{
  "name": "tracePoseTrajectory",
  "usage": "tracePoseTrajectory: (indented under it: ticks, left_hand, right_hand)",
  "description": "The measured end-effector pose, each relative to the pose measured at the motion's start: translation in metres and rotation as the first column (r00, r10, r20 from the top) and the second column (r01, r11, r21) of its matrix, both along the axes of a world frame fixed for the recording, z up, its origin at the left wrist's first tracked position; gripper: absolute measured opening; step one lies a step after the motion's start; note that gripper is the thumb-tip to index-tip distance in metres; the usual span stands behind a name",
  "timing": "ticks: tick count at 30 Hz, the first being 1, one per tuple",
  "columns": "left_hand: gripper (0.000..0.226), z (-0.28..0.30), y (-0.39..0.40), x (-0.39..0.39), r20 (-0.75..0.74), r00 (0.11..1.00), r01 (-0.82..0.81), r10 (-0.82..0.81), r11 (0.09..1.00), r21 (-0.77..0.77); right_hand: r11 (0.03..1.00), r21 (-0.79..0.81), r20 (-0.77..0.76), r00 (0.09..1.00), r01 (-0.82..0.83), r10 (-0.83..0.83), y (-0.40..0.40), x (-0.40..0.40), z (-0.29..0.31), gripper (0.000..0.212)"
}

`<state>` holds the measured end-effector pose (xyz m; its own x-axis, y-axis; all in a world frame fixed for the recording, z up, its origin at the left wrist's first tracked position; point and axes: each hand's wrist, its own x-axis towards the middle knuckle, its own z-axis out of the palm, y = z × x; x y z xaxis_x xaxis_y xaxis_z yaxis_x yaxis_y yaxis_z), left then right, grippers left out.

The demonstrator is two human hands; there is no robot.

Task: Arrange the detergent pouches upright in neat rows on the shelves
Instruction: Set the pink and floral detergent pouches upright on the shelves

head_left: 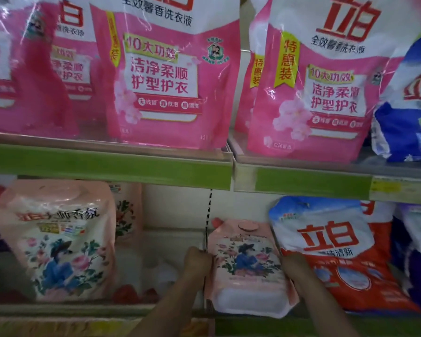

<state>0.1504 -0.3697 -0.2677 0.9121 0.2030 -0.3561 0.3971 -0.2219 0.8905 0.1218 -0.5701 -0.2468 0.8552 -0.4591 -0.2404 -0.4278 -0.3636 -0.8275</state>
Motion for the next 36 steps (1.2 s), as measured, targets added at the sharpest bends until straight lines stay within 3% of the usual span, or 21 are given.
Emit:
tracePoseTrajectory:
  ticks: [3, 7, 12, 16, 20, 27, 36]
  left_hand:
    - [0.018, 0.000, 0.008, -0.004, 0.028, 0.999, -0.015, 0.017, 0.997, -0.076]
    - [0.013, 0.010, 0.027, -0.015, 0.097, 0.993, -0.046, 0.060, 0.989, -0.137]
    - [0.013, 0.039, 0.063, -0.028, 0.259, 0.958, -0.063, 0.123, 0.971, -0.231]
    - [0.016, 0.061, 0.085, -0.028, 0.353, 0.912, -0.103, 0.208, 0.950, -0.294]
    - [0.016, 0.063, 0.097, -0.023, 0.382, 0.892, -0.145, 0.242, 0.953, -0.265]
    - [0.013, 0.025, 0.096, -0.032, 0.368, 0.909, -0.160, 0.197, 0.979, -0.130]
    - [0.015, 0.022, 0.096, -0.043, 0.408, 0.888, -0.200, 0.211, 0.977, -0.070]
  right_hand:
    - [0.999, 0.039, 0.067, 0.998, -0.002, 0.000, 0.008, -0.003, 0.004, 0.025]
    - [0.998, 0.053, 0.183, 0.983, -0.038, 0.028, 0.028, -0.008, 0.012, 0.042]
    - [0.992, 0.004, 0.274, 0.954, -0.128, 0.122, 0.058, -0.005, 0.013, 0.023]
    - [0.997, 0.063, 0.415, 0.910, -0.033, 0.003, 0.081, 0.008, 0.018, 0.028]
    - [0.984, 0.173, 0.446, 0.886, 0.050, -0.124, 0.090, 0.018, 0.026, 0.018]
    - [0.984, 0.179, 0.454, 0.885, 0.024, -0.104, 0.097, -0.005, 0.003, 0.030]
    - [0.954, 0.297, 0.394, 0.905, 0.038, -0.159, 0.099, -0.014, 0.002, 0.021]
